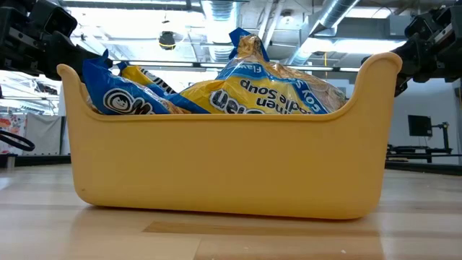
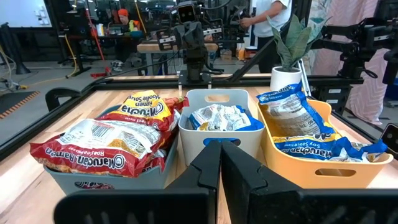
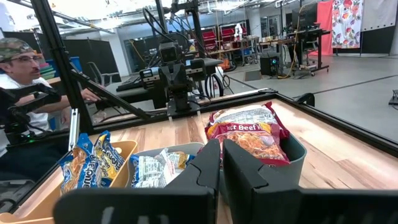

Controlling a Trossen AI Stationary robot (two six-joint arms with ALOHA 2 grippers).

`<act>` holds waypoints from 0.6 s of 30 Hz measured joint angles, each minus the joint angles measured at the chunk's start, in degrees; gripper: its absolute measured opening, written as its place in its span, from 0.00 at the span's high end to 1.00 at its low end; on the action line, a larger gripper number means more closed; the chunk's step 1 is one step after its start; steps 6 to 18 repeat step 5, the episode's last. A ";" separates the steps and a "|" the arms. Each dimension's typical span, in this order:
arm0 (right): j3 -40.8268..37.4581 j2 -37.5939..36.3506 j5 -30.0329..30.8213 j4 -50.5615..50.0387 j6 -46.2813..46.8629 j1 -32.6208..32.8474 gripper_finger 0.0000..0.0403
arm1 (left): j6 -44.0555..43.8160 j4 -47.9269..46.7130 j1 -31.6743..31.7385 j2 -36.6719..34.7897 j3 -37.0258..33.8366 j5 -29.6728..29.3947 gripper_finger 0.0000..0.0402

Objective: Sort Maruchan noodles
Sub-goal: Return to Home Position

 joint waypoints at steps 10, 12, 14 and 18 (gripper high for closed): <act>-0.02 0.00 0.00 0.00 0.00 0.00 0.89 | 0.00 0.00 -0.01 -0.01 0.00 0.00 1.00; -0.02 0.00 0.00 0.00 0.00 0.00 0.89 | 0.00 0.00 -0.01 -0.01 0.00 0.00 1.00; -0.02 0.00 0.00 0.00 0.00 0.00 0.89 | 0.00 0.00 -0.01 -0.01 0.00 0.00 1.00; -0.02 0.00 0.00 0.00 0.00 0.00 0.89 | 0.00 0.00 -0.01 -0.01 0.00 0.00 1.00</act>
